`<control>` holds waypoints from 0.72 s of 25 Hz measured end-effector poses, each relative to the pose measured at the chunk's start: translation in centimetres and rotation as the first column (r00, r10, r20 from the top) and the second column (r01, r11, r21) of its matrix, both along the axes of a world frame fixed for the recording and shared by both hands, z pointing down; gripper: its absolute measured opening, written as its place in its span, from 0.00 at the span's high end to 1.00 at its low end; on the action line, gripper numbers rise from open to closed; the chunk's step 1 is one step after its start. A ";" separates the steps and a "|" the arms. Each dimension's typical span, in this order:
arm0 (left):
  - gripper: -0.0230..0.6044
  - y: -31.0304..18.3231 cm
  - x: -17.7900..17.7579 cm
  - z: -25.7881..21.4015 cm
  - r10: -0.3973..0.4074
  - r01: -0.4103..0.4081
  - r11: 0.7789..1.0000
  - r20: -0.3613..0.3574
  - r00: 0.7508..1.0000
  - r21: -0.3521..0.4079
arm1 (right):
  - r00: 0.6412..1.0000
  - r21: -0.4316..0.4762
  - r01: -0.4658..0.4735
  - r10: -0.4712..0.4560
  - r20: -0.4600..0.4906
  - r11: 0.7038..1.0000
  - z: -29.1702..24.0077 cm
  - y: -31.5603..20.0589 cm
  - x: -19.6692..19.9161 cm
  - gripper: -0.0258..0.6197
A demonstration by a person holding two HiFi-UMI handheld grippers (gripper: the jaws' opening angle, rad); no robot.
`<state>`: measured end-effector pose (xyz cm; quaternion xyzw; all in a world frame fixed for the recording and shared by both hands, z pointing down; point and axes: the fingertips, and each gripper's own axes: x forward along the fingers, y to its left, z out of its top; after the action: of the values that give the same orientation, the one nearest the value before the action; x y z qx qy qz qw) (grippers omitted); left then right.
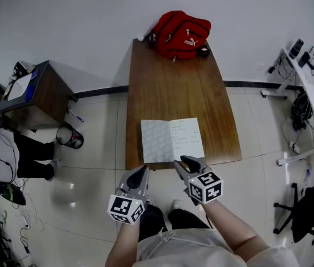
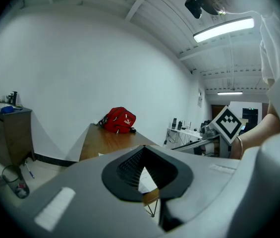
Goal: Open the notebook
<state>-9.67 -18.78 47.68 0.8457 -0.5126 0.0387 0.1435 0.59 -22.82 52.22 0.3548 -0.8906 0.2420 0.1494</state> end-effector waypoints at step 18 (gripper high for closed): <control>0.96 19.6 4.3 -3.6 0.086 -0.085 0.991 -0.005 0.996 0.107 | 0.990 0.194 -0.123 0.133 -0.038 0.973 -5.2 20.8 7.0 0.95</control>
<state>-5.38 0.79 44.08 0.8734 -0.4768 0.0133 0.0988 7.58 -2.04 47.04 0.4302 -0.8809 0.1555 0.1214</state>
